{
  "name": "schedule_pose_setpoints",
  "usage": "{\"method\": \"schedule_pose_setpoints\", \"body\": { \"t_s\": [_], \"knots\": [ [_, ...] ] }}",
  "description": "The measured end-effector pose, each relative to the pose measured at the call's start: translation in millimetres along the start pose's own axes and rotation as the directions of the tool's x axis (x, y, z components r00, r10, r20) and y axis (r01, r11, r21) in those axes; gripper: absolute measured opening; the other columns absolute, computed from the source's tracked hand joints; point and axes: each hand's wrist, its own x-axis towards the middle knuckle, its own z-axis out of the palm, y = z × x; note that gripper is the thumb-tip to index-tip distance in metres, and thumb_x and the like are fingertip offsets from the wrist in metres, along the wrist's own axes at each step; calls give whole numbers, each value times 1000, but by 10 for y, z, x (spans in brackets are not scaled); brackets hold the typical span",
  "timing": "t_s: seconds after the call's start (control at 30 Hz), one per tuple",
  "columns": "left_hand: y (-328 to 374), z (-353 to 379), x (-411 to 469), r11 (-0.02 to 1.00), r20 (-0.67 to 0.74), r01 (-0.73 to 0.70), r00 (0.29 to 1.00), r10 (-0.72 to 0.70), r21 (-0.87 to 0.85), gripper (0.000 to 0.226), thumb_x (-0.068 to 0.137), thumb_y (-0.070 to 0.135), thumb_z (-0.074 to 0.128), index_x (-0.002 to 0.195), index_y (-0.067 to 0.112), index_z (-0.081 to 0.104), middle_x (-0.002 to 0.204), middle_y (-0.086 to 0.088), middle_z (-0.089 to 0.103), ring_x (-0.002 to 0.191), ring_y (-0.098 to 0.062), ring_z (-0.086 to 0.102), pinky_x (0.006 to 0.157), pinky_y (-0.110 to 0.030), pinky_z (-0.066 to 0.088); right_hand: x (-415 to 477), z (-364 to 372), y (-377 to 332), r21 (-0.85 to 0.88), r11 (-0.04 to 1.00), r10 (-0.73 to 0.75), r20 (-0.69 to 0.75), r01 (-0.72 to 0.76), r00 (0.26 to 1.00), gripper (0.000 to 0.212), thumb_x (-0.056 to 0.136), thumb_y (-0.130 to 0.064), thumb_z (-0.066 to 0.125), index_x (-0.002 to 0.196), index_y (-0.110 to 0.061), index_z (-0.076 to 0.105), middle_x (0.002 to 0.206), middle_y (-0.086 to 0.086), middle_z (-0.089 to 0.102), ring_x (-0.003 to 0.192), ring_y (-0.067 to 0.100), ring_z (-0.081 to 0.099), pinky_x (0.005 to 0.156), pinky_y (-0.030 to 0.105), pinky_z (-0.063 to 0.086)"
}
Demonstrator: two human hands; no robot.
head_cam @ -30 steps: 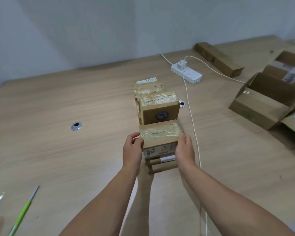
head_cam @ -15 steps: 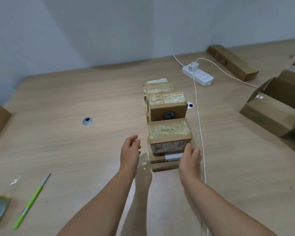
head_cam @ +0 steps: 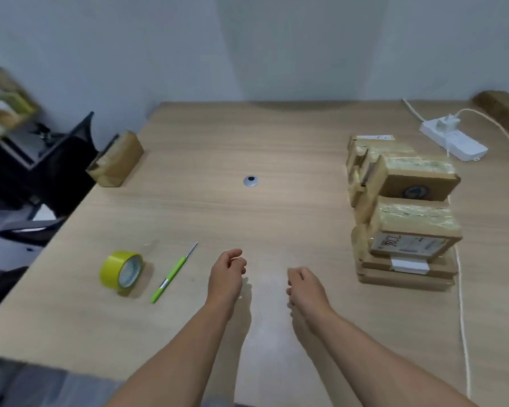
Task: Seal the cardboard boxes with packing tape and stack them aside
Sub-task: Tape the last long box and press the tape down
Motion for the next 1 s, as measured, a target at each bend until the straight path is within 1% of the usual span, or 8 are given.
{"method": "schedule_pose_setpoints", "body": {
  "t_s": [0.13,0.23,0.33,0.43,0.7,0.8,0.93,1.0],
  "knots": [
    [-111,-846,144,1000,-92,10,996,-9,7,21,95,12,56,111,21,64,97,1,65,87,-14,61,77,-30,48,-187,796,-140,4,1000,6,130,-6,992,20,95,-33,46,90,-17,58,86,3,58,70,23,51,65,39,47],
    [-181,-1262,206,999,-123,38,992,-37,8,21,93,11,57,109,23,65,91,1,65,83,-13,61,77,-30,47,-288,1210,-199,-25,1000,17,185,-13,983,22,97,-31,46,96,-14,60,91,3,60,74,21,54,68,37,48],
    [-211,-1480,277,999,-149,48,988,-48,-2,21,91,10,58,102,26,66,87,1,66,80,-14,60,78,-32,48,-272,1428,-255,-49,999,12,222,-1,975,22,97,-30,46,98,-14,60,92,2,60,77,20,55,71,35,48],
    [-162,-1615,412,998,-186,47,981,-52,-29,22,91,9,57,108,20,67,83,-1,64,78,-15,58,78,-32,47,-156,1562,-348,-72,997,5,253,14,967,22,98,-29,46,99,-12,60,93,2,59,81,20,55,68,32,45],
    [306,-1946,888,998,-280,-27,960,8,-64,22,93,9,57,109,21,66,88,-1,66,81,-14,60,78,-31,49,166,1958,-888,-54,998,-20,322,40,947,26,101,-28,46,105,-5,59,91,4,58,78,20,52,66,30,43],
    [430,-2107,1185,998,-287,-58,957,46,-33,21,92,11,58,106,25,65,90,0,67,83,-16,61,84,-35,49,274,2121,-1050,-51,997,-35,339,56,940,25,100,-28,46,102,-7,60,92,4,58,79,20,53,65,31,44],
    [622,-2388,1722,994,-353,-98,929,107,44,25,95,16,59,120,19,63,90,3,63,84,-16,59,75,-27,47,478,2348,-1205,-36,999,-17,328,31,944,18,99,-27,47,94,-16,60,96,4,61,79,20,56,65,29,45],
    [729,-2577,2097,987,-371,-95,918,137,131,38,96,23,62,133,18,57,103,3,62,94,-15,60,83,-30,47,616,2490,-1277,-3,1000,-17,316,18,949,16,99,-26,48,93,-16,60,93,3,60,75,18,56,68,30,45]
  ]
}}
